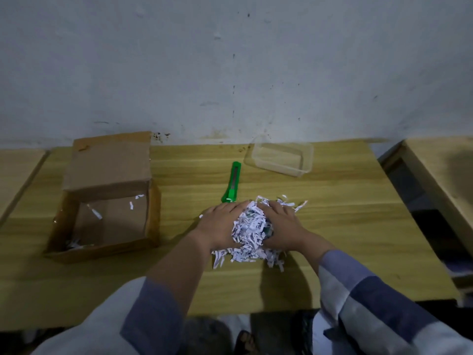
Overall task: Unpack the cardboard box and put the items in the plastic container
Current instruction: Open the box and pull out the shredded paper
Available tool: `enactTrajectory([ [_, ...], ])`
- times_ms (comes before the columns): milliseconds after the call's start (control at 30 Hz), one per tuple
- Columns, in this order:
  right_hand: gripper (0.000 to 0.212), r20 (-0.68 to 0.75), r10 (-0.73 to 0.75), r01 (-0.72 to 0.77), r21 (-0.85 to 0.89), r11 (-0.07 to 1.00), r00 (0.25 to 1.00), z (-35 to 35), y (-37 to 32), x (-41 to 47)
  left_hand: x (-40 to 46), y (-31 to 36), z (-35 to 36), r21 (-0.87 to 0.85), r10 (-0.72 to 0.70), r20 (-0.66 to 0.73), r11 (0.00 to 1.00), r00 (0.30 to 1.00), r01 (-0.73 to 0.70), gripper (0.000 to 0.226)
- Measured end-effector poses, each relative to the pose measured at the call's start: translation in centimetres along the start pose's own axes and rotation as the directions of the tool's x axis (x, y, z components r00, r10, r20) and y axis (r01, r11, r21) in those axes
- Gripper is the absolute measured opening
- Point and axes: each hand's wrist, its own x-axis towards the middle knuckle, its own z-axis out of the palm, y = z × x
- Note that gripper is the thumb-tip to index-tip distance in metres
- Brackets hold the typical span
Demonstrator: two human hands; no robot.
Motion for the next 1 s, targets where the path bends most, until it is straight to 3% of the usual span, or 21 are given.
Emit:
enactTrajectory([
  [167, 0.107, 0.050, -0.057, 0.057, -0.008, 0.998, 0.997, -3.0, -0.5, 0.0, -1.3, -0.4, -2.1, -0.067, -0.054, -0.009, 0.996, 0.998, 0.053, 0.121],
  [333, 0.096, 0.100, -0.107, 0.119, -0.120, 0.986, 0.989, -6.7, -3.1, -0.2, -2.9, -1.6, -4.4, -0.153, -0.082, -0.054, 0.986, 0.995, 0.073, 0.114],
  [467, 0.077, 0.040, -0.181, 0.186, -0.209, 0.960, 0.983, -8.6, -7.2, 0.1, -4.4, -3.0, -6.4, -0.188, -0.127, -0.119, 0.977, 0.985, 0.103, 0.093],
  [633, 0.061, 0.011, -0.267, 0.266, -0.112, 0.957, 0.964, -8.5, -13.7, 1.6, -7.1, -7.4, -8.0, -0.222, -0.238, -0.202, 0.956, 0.950, 0.192, 0.060],
  [800, 0.054, -0.007, -0.330, 0.330, -0.049, 0.943, 0.944, -6.3, -20.8, 3.9, -11.7, -12.9, -9.2, -0.244, -0.327, -0.319, 0.935, 0.890, 0.257, 0.044],
  [867, 0.051, -0.003, -0.365, 0.365, -0.029, 0.931, 0.931, -5.2, -23.7, 4.7, -13.5, -15.6, -8.9, -0.220, -0.353, -0.332, 0.931, 0.875, 0.292, 0.048],
  [1000, 0.045, -0.001, -0.403, 0.402, 0.024, 0.915, 0.915, -2.2, -28.9, 6.3, -16.6, -21.4, -7.5, -0.216, -0.465, -0.264, 0.882, 0.845, 0.419, 0.080],
])
